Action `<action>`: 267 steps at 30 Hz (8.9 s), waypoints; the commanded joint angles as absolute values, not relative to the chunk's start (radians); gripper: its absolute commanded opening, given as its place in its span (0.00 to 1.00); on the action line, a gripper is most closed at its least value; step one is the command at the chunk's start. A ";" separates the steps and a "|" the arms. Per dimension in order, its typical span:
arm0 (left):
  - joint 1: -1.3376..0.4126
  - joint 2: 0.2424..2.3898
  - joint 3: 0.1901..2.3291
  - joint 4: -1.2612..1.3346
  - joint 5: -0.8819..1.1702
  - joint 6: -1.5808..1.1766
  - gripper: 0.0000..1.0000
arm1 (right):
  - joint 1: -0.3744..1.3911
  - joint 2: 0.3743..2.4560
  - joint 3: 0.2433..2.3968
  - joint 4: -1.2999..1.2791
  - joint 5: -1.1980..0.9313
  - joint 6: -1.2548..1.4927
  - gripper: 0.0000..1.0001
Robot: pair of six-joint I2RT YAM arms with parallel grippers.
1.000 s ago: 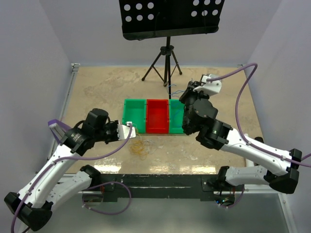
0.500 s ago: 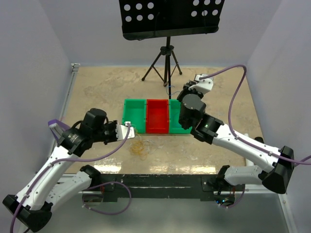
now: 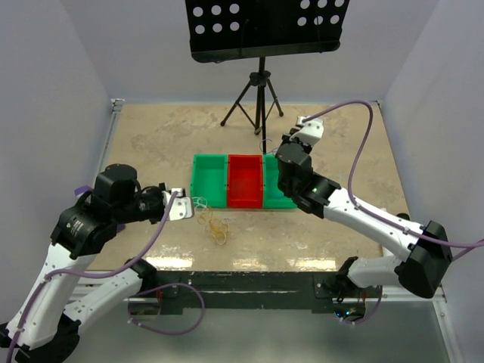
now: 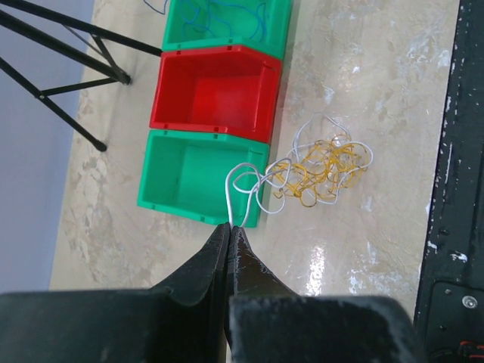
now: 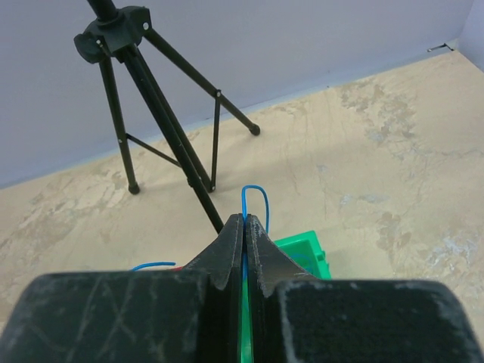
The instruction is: Untangle the cables
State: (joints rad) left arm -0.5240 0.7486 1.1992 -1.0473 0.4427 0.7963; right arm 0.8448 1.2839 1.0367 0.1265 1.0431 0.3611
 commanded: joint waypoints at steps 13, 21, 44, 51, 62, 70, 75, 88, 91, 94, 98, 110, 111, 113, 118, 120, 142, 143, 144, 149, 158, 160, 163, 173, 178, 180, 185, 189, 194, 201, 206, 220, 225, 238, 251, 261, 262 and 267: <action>-0.522 0.767 1.120 -1.049 0.477 0.807 0.00 | 0.764 1.528 1.098 -0.290 0.953 0.773 0.00; -0.522 0.772 1.101 -1.037 0.469 0.808 0.00 | 0.752 1.504 1.063 -0.406 0.923 0.902 0.00; -0.522 0.765 1.060 -1.020 0.426 0.807 0.00 | 0.750 1.328 0.992 -0.325 0.853 0.781 0.00; -0.520 0.761 1.040 -1.014 0.423 0.811 0.00 | 0.744 1.535 1.086 -0.311 0.957 0.716 0.00; -0.522 0.756 1.023 -1.014 0.410 0.816 0.00 | 0.703 1.643 1.120 -0.259 1.086 0.603 0.00; -0.522 0.759 1.022 -1.009 0.410 0.816 0.00 | 0.687 1.617 1.075 -0.164 1.042 0.499 0.00; -0.522 0.764 1.025 -1.009 0.413 0.811 0.00 | 0.732 1.669 1.075 -0.161 1.017 0.517 0.00; -0.522 0.773 1.025 -1.006 0.419 0.811 0.00 | 0.764 1.756 1.132 -0.258 0.793 0.692 0.00; -0.522 0.770 1.029 -1.011 0.413 0.815 0.00 | 0.753 1.795 1.160 -0.304 0.743 0.753 0.00; -0.522 0.764 1.029 -1.014 0.416 0.815 0.00 | 0.706 1.809 1.143 -0.295 0.671 0.782 0.05; -0.522 0.752 1.017 -1.020 0.417 0.816 0.00 | 0.678 1.746 1.082 -0.236 0.634 0.784 0.25; -0.520 0.772 0.944 -0.983 0.439 0.795 0.00 | 0.768 1.297 0.944 -0.181 0.517 0.676 0.66; -0.522 0.769 0.937 -0.974 0.434 0.793 0.00 | 0.808 1.263 0.907 -0.169 0.512 0.680 0.67; -0.520 0.765 0.922 -0.959 0.431 0.785 0.00 | 0.891 1.221 0.846 -0.152 0.500 0.689 0.68; -0.522 0.776 0.913 -0.937 0.405 0.767 0.00 | 1.074 1.241 0.706 -0.057 0.422 0.744 0.68; -0.522 0.778 0.911 -0.939 0.394 0.767 0.00 | 1.124 1.284 0.680 -0.006 0.407 0.762 0.67; -0.522 0.772 0.741 -0.848 0.182 0.747 0.00 | 1.355 1.641 0.842 0.123 0.508 0.772 0.54; -0.522 0.770 0.738 -0.848 0.186 0.747 0.00 | 1.355 1.646 0.847 0.126 0.512 0.772 0.54; -0.520 0.772 0.736 -0.848 0.186 0.747 0.00 | 1.355 1.647 0.854 0.129 0.518 0.772 0.54; -0.522 0.785 0.735 -0.854 0.192 0.749 0.00 | 1.358 1.675 0.885 0.150 0.537 0.729 0.54; -0.522 0.799 0.727 -0.850 0.204 0.750 0.00 | 1.408 1.752 0.913 0.190 0.614 0.641 0.45; -0.520 0.799 0.726 -0.850 0.209 0.752 0.00 | 1.411 1.766 0.916 0.207 0.615 0.624 0.41; -0.520 0.801 0.723 -0.851 0.215 0.750 0.00 | 1.410 1.782 0.917 0.241 0.609 0.609 0.34; -0.520 0.805 0.716 -0.854 0.199 0.755 0.00 | 1.414 1.717 0.821 0.255 0.618 0.679 0.00; -0.522 0.805 0.707 -0.842 0.183 0.758 0.00 | 1.414 1.547 0.723 0.094 0.678 0.874 0.00; -0.522 0.807 0.704 -0.838 0.179 0.759 0.00 | 1.413 1.474 0.683 0.036 0.687 0.963 0.00; -0.522 0.815 0.706 -0.836 0.167 0.764 0.00 | 1.414 1.303 0.641 -0.134 0.723 1.116 0.00; -0.522 0.824 0.707 -0.825 0.186 0.758 0.00 | 1.434 1.305 0.635 0.096 0.618 0.878 0.21; -0.522 0.844 0.719 -0.831 0.198 0.749 0.00 | 1.466 1.518 0.768 0.165 0.612 0.642 0.47; -0.520 0.845 0.715 -0.822 0.222 0.739 0.00 | 1.463 1.649 0.845 0.325 0.592 0.442 0.54; -0.522 0.838 0.713 -0.824 0.225 0.741 0.00 | 1.462 1.768 0.910 0.370 0.604 0.374 0.54; -0.522 0.821 0.722 -0.854 0.278 0.724 0.00 | 1.439 1.853 0.838 0.448 0.669 0.465 0.13; -0.522 0.830 0.752 -0.867 0.294 0.718 0.00 | 1.440 1.792 0.746 0.466 0.710 0.564 0.00; -0.522 0.841 0.805 -0.862 0.239 0.710 0.00 | 1.499 1.337 0.514 0.171 0.891 1.048 0.00; -0.520 0.776 0.850 -0.618 -0.038 0.554 0.00 | 1.499 0.666 0.751 -0.516 1.244 1.227 0.00; -0.520 0.713 0.949 -0.569 -0.182 0.407 0.00 | 1.379 0.871 1.035 -1.101 1.402 1.554 0.00; -0.520 0.704 0.956 -0.566 -0.214 0.390 0.00 | 1.358 0.888 1.042 -1.103 1.404 1.542 0.00; -0.520 0.625 0.931 -0.497 -0.408 0.416 0.00 | 1.227 0.914 1.045 -1.101 1.411 1.459 0.00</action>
State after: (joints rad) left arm -0.5186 0.6834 0.9154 -0.5842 -0.1993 0.4370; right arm 1.3087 0.9199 1.0023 -1.0302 1.3262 1.4895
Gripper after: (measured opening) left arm 0.014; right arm 0.007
